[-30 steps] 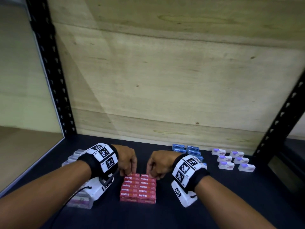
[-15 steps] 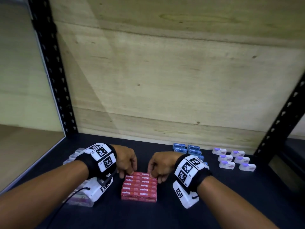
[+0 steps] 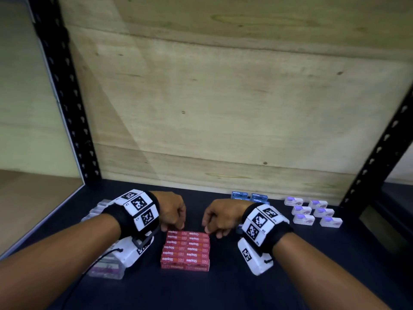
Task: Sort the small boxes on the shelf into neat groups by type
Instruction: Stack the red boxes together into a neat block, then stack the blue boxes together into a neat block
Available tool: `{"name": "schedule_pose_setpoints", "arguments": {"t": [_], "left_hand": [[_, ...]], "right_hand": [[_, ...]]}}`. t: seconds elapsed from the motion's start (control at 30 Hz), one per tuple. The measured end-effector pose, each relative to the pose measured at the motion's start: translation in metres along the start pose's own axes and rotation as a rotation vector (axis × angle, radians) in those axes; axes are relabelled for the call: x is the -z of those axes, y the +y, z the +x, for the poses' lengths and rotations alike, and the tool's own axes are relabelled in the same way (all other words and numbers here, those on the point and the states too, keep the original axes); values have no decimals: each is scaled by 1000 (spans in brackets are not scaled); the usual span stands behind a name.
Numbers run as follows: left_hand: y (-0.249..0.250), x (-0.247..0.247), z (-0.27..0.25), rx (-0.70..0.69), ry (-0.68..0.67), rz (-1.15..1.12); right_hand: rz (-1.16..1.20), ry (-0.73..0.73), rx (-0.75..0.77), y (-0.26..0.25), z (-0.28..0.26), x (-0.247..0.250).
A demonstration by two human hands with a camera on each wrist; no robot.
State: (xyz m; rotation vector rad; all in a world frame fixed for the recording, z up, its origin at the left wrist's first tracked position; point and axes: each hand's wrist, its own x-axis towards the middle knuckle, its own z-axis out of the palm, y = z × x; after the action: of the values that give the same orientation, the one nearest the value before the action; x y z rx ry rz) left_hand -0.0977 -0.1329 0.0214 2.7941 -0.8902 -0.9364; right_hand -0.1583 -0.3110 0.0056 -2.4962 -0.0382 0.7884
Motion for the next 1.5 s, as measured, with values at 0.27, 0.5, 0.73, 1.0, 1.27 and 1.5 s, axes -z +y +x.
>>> {"name": "schedule_pose_setpoints", "arguments": {"t": [0.27,0.5,0.73,1.0,1.27,1.5], "left_hand": [[44,7,5,-129,203,97],[99,-11,15,-284,236,179],[134,-27,32,-348,219,299],[147,-36,39,-340,217,351],[147,-39,32,-345,148,271],[144,-41,27,-394,57,165]], "right_hand": [[-35,127,-52,53,-50,41],[-69,144,-167,96,-84,50],[-108,140,-248,123,-97,39],[-156,142,-251,131,-99,22],[-131,113,-225,131,-105,18],[-91,82,-210,127,-113,10]]}}
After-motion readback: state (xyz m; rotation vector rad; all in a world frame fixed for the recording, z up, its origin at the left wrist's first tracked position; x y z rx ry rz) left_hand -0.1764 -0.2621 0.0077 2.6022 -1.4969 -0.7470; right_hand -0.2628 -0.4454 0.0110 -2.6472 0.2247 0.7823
